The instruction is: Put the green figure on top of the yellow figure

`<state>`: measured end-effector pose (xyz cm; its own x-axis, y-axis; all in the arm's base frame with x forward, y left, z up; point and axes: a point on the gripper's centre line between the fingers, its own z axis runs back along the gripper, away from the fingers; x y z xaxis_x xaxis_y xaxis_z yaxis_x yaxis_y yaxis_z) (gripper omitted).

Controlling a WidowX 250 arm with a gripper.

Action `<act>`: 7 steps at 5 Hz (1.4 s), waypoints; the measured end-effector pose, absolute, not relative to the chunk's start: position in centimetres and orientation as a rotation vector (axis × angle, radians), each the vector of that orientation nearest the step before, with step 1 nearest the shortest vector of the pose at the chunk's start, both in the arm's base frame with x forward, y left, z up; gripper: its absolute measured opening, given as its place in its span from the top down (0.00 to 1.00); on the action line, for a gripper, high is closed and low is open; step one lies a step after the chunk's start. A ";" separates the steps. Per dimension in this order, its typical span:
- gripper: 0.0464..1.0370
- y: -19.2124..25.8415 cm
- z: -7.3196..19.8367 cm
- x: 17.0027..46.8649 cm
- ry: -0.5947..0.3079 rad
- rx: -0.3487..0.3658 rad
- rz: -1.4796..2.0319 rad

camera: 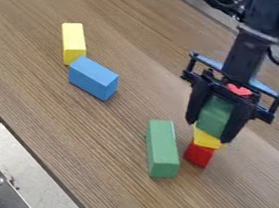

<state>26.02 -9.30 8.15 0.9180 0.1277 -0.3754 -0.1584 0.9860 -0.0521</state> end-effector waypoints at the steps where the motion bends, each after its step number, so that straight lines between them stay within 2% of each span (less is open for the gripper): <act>1: 0.44 -9.4 8.1 26.0 0.381 -0.078 0.156; 2: 0.37 -9.3 8.1 26.2 0.370 -0.070 0.178; 3: 0.08 -9.1 8.6 26.1 0.348 -0.085 0.239; 4: 0.04 -8.6 9.9 26.6 0.282 -0.108 0.282; 5: 0.04 -7.3 10.9 27.0 0.245 -0.124 0.331; 6: 0.04 -5.6 13.9 27.2 0.135 -0.147 0.380; 7: 0.04 -3.8 14.5 26.4 0.125 -0.146 0.425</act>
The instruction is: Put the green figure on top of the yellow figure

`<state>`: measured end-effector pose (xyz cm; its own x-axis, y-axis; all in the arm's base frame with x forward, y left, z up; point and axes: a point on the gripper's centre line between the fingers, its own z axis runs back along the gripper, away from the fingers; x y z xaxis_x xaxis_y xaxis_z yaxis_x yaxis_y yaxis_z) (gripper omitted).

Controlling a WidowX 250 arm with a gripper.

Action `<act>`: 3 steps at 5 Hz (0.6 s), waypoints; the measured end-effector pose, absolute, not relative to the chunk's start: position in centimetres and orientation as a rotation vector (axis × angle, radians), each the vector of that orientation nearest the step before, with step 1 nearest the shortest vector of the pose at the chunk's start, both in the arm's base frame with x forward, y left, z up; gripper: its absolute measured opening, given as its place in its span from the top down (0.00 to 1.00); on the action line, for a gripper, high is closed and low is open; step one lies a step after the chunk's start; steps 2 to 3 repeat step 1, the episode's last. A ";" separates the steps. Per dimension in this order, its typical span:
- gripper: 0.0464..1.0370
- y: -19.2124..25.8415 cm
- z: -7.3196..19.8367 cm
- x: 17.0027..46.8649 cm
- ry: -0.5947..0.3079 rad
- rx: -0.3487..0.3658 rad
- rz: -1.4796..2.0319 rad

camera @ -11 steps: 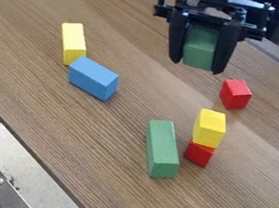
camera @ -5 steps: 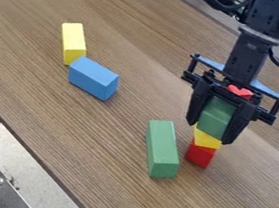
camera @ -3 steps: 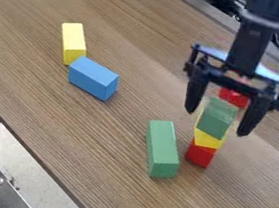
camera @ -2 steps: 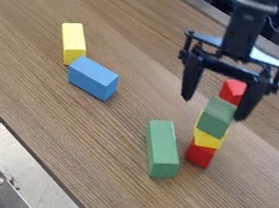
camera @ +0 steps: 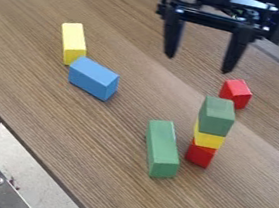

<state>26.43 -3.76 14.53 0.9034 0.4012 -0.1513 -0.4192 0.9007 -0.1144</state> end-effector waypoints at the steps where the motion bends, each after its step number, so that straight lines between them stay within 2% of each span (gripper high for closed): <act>1: 0.04 -1.7 14.5 26.4 0.128 -0.140 0.456; 3: 0.04 -1.7 14.5 26.4 0.128 -0.140 0.456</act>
